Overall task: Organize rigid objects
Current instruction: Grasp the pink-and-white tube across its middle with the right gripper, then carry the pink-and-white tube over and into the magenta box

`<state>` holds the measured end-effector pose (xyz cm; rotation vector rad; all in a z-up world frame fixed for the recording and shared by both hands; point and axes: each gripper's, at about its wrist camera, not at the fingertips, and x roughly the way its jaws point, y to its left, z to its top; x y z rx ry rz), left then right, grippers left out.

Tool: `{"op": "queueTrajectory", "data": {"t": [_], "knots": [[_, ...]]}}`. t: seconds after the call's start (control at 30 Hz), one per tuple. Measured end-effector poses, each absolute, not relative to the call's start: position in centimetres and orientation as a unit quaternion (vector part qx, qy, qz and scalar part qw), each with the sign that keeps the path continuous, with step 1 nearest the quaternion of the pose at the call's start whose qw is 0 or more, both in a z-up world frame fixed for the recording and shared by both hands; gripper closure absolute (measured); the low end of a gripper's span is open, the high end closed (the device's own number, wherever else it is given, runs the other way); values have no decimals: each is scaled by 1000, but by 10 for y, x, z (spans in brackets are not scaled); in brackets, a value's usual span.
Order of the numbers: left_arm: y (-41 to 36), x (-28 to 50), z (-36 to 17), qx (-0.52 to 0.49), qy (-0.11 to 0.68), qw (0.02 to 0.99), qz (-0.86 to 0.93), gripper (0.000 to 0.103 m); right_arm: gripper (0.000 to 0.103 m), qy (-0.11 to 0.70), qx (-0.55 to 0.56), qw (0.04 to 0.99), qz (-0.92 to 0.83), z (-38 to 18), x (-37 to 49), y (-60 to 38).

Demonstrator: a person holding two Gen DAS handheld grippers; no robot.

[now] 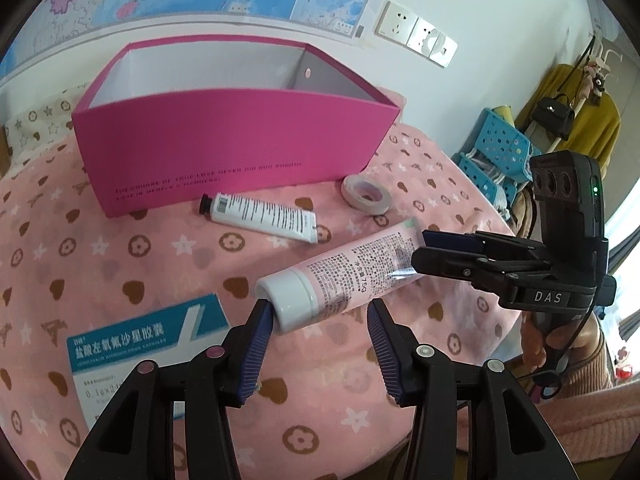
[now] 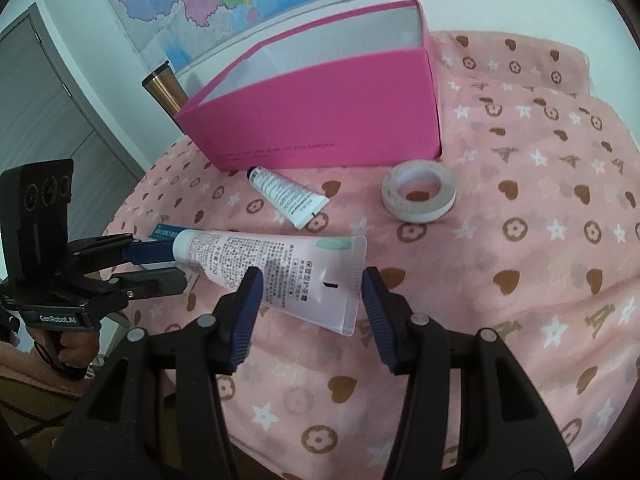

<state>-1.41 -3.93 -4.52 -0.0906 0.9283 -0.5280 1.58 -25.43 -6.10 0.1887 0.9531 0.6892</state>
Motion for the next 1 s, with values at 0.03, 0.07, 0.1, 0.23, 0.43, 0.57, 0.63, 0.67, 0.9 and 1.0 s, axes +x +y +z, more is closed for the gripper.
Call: {"op": "queueTrajectory", "data": {"t": [0.03, 0.07, 0.1, 0.23, 0.43, 0.57, 0.63, 0.67, 0.9, 1.0], "knots": [[-40, -13, -43, -43, 440, 861, -251, 54, 49, 446, 88, 829, 325, -59, 17, -254], [-40, -12, -41, -42, 437, 863, -251, 54, 49, 443, 89, 831, 325, -57, 17, -255], [-40, -11, -40, -42, 436, 863, -251, 54, 49, 439, 88, 833, 325, -54, 18, -256], [-40, -8, -30, -40, 423, 869, -253, 54, 49, 425, 85, 841, 324, -43, 21, -257], [-40, 1, -14, -36, 401, 880, -252, 54, 49, 405, 78, 852, 322, -28, 28, -258], [-40, 9, -6, -34, 391, 884, -253, 54, 49, 392, 74, 858, 323, -18, 34, -258], [-41, 13, -2, -33, 386, 886, -253, 54, 49, 384, 74, 862, 323, -12, 39, -259], [-42, 15, 1, -32, 383, 888, -253, 54, 49, 381, 75, 863, 323, -10, 41, -259], [-44, 27, 16, -19, 365, 897, -248, 54, 49, 358, 68, 873, 323, 8, 54, -258], [-44, 29, 22, -13, 357, 901, -247, 54, 49, 352, 66, 876, 323, 14, 57, -258]]}}
